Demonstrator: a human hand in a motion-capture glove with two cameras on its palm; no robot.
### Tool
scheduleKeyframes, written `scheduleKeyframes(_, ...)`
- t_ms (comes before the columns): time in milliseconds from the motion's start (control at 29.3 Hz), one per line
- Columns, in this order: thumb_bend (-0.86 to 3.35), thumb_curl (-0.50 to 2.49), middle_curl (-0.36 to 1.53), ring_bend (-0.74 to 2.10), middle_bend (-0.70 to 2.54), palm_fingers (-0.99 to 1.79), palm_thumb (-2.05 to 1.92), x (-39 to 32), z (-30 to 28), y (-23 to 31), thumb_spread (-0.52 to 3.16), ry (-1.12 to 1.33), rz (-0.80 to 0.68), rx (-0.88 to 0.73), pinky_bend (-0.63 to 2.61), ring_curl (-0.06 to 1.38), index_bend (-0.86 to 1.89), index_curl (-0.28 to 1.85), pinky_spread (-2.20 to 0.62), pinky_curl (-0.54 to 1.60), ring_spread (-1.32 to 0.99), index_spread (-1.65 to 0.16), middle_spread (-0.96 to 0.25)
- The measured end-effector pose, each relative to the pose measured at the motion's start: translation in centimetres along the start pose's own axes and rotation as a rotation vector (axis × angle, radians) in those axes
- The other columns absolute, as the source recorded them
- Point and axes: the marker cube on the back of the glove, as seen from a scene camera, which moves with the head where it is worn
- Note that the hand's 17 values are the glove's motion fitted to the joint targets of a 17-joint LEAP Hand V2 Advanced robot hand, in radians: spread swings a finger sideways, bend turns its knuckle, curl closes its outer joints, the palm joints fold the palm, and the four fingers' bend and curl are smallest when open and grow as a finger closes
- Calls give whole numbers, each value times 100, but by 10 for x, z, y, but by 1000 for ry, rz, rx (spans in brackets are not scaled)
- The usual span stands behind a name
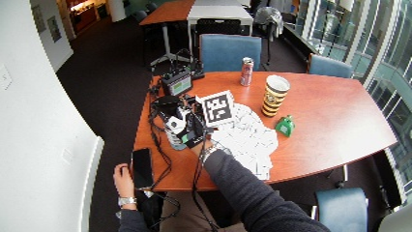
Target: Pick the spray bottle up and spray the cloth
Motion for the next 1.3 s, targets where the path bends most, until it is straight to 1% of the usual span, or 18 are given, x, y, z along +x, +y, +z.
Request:
scheduleKeyframes(239,-2,53,47,50,41,131,85,35,8,40,99,-10,137,-66,43,42,19,51,-23,38,-20,-30,-25)
scheduleKeyframes(307,-2,54,47,49,40,128,86,36,11,43,97,-3,164,-103,43,42,19,51,-22,37,-20,-30,-25)
scheduleKeyframes(512,-2,54,46,47,41,107,88,30,15,34,93,6,187,-214,20,41,18,50,-8,33,-20,-32,-24)
scheduleKeyframes(580,-4,52,45,43,36,83,85,27,9,30,94,36,186,-229,21,41,10,47,1,33,-19,-32,-22)
scheduleKeyframes(648,-5,50,44,44,31,70,82,25,0,26,94,82,183,-247,24,42,7,46,6,35,-18,-32,-19)
scheduleKeyframes(716,-6,48,42,43,27,63,79,27,-12,25,93,147,183,-292,26,41,6,43,10,35,-17,-32,-18)
scheduleKeyframes(784,-6,47,41,41,24,59,76,31,-23,28,93,231,189,-374,28,40,6,40,13,35,-16,-33,-16)
scheduleKeyframes(921,-6,44,39,32,19,45,71,33,-44,46,93,392,182,-602,35,37,9,36,17,36,-12,-33,-11)
scheduleKeyframes(989,-6,42,39,31,18,40,68,30,-54,58,94,456,157,-686,34,36,11,35,19,36,-10,-33,-9)
scheduleKeyframes(1057,-6,41,38,30,19,39,65,24,-67,71,95,514,130,-733,33,35,13,34,20,36,-9,-33,-8)
scheduleKeyframes(1296,-5,38,37,28,20,42,56,-8,-99,108,96,659,43,-804,28,33,16,33,23,34,-6,-35,-7)
